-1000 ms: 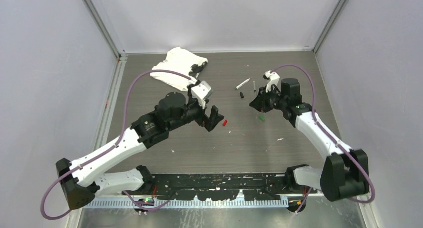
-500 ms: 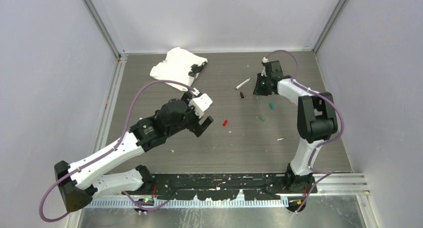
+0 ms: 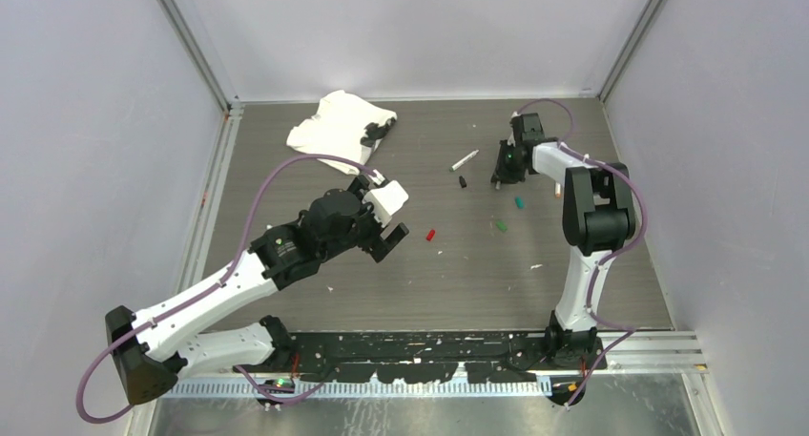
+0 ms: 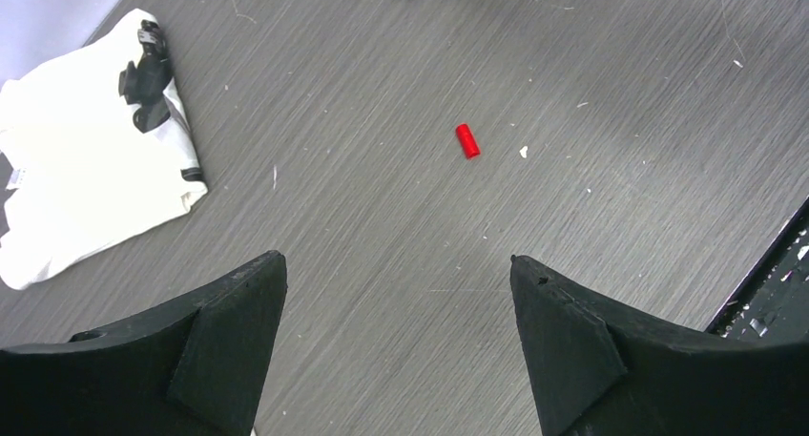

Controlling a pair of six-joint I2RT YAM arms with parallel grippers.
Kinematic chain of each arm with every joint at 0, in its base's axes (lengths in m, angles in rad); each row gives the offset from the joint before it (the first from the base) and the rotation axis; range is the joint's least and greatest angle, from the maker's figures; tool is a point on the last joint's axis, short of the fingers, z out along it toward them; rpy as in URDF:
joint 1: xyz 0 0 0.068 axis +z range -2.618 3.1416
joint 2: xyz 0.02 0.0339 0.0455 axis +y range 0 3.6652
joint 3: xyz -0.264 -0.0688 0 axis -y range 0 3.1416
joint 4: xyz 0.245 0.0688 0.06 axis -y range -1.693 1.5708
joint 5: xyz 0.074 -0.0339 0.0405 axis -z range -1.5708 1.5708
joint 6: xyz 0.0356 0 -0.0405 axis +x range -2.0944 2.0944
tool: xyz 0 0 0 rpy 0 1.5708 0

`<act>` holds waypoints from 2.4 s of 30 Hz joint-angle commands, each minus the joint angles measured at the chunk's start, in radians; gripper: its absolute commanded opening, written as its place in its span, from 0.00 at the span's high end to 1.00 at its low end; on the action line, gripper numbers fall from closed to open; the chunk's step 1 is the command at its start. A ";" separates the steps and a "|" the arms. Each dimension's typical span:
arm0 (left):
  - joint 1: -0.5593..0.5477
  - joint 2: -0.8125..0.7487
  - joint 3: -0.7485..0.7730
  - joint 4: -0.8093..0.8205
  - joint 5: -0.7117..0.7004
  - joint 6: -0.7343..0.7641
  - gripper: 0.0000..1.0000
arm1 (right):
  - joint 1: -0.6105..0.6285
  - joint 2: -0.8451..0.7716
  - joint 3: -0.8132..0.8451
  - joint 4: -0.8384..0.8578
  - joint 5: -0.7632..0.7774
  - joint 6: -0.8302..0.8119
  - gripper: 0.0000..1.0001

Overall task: Insert the pens into the pen caps
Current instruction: Place the pen at the center of the board, then pick up the pen from the center of the board.

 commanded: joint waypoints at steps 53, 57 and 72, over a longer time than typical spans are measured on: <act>0.002 -0.019 -0.023 0.043 0.025 0.019 0.13 | -0.187 -0.891 -0.317 -0.027 -0.798 -0.583 0.26; 0.007 -0.005 -0.024 0.044 0.007 0.022 0.13 | -0.188 -0.878 -0.349 -0.012 -0.831 -0.569 0.25; 0.027 -0.020 -0.028 0.051 -0.019 0.024 0.11 | -0.055 -0.623 -0.167 -0.081 -0.626 -0.535 0.26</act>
